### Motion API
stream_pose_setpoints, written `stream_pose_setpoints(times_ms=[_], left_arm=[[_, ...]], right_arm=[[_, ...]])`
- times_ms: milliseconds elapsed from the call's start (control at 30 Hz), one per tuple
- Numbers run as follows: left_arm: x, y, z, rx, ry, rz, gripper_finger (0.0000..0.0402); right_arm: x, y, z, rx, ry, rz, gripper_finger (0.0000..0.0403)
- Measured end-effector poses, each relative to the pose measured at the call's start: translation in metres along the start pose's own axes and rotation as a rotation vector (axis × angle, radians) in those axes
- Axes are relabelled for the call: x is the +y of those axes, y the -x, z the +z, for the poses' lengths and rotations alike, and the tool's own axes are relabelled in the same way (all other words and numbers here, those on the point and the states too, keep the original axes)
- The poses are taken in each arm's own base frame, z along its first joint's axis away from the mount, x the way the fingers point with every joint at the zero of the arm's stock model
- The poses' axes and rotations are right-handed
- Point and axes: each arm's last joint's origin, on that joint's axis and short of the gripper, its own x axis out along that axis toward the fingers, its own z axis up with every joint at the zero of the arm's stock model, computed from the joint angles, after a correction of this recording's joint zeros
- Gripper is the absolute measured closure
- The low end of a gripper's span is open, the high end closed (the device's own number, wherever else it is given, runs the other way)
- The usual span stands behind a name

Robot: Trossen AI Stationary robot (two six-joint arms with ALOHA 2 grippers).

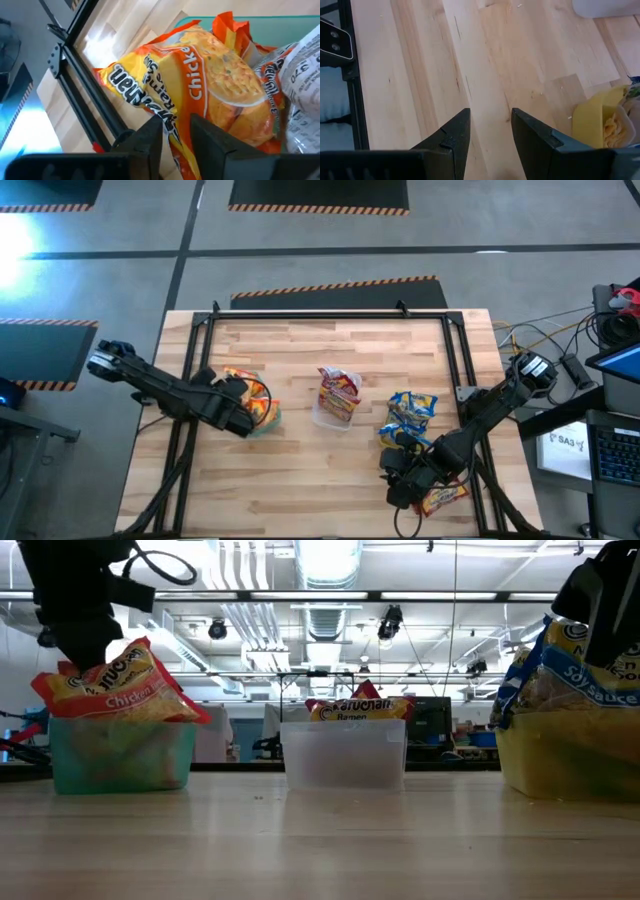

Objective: Sort Maruchan noodles
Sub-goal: Put the orange noodle pack into the green bin, then put the red noodle pack into the white bin

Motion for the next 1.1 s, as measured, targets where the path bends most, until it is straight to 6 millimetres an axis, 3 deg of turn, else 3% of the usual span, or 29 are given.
stream_pose_setpoints(times_ms=[200,333,567,733,933,1100], left_arm=[[0.011,0.010,0.003,-0.014,0.051,0.079,0.0299],[0.014,0.017,0.008,-0.047,0.066,0.036,0.0292],[0.015,0.033,0.018,-0.219,0.142,0.010,0.0292],[-0.003,0.048,0.025,-0.381,0.187,-0.144,0.0292],[-0.041,0.061,0.027,-0.551,0.140,-0.374,0.0292],[-0.068,0.070,0.021,-0.638,0.110,-0.449,0.0292]], right_arm=[[0.000,0.000,0.000,0.000,0.003,0.000,0.0271],[0.000,0.000,0.000,0.000,0.002,0.000,0.0271],[0.001,0.000,0.001,-0.011,-0.006,0.015,0.0271],[0.003,0.000,0.002,-0.023,-0.026,0.033,0.0271],[0.004,0.000,0.002,-0.016,-0.165,0.040,0.0271],[0.005,-0.002,0.000,0.019,-0.249,0.056,0.0271]])
